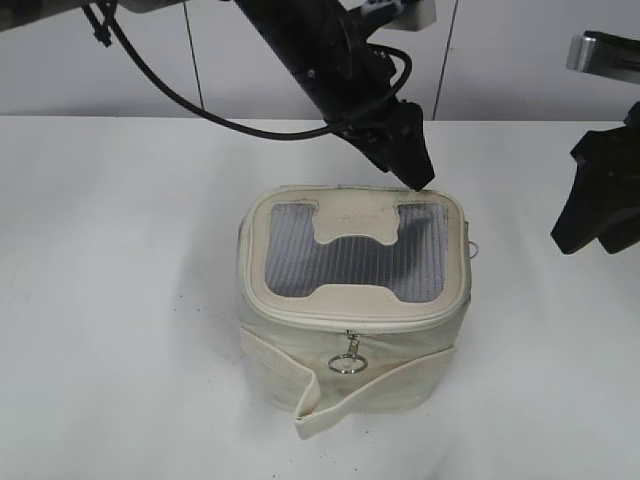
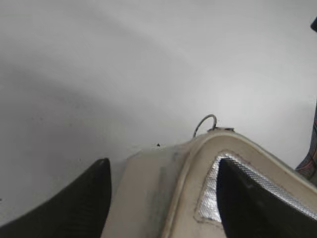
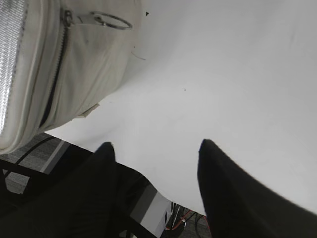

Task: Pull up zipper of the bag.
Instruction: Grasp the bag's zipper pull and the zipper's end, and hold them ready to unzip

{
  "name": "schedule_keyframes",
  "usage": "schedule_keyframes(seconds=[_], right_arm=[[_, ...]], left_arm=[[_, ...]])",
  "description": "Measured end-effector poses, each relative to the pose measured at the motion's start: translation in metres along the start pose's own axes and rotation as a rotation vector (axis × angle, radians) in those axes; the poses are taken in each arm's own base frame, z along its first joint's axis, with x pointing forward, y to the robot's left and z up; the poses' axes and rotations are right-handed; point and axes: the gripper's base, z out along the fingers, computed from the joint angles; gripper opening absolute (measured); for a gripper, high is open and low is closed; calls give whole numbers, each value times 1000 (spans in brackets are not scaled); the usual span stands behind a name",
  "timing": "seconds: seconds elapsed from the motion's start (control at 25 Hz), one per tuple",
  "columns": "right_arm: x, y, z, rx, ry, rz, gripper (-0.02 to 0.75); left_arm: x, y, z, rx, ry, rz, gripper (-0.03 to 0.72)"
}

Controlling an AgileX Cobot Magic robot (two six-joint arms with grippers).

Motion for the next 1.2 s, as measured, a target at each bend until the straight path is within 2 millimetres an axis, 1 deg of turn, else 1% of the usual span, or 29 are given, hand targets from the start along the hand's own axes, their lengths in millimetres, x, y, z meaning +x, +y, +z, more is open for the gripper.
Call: schedule_keyframes(seconds=[0.16,0.28,0.44,0.52,0.56,0.64,0.8,1.0,1.2], right_arm=[[5,-1,10,-13,10,27,420],[6,-2,12,-17,9,33,420],[4,-2,12,-12,-13,35,420],[3,-2,12,-11,-21,36,420],[3,-2,12,-11,-23,36,420],[3,-2,12,-10,-26,36,420],[2,-3,12,-8,-36,36,420],[2,-3,12,-7,-39,36,420],[0,-3,12,2,-65,-9,420]], left_arm=[[5,7,16,21,26,-10,508],[9,11,26,39,39,-28,508],[9,12,28,53,34,-37,506],[9,11,28,57,34,-37,493],[9,10,28,58,34,-36,473],[8,7,30,65,38,-31,409],[6,-1,33,73,48,-13,214],[6,-2,35,49,72,9,48],[6,-2,34,42,77,16,44]])
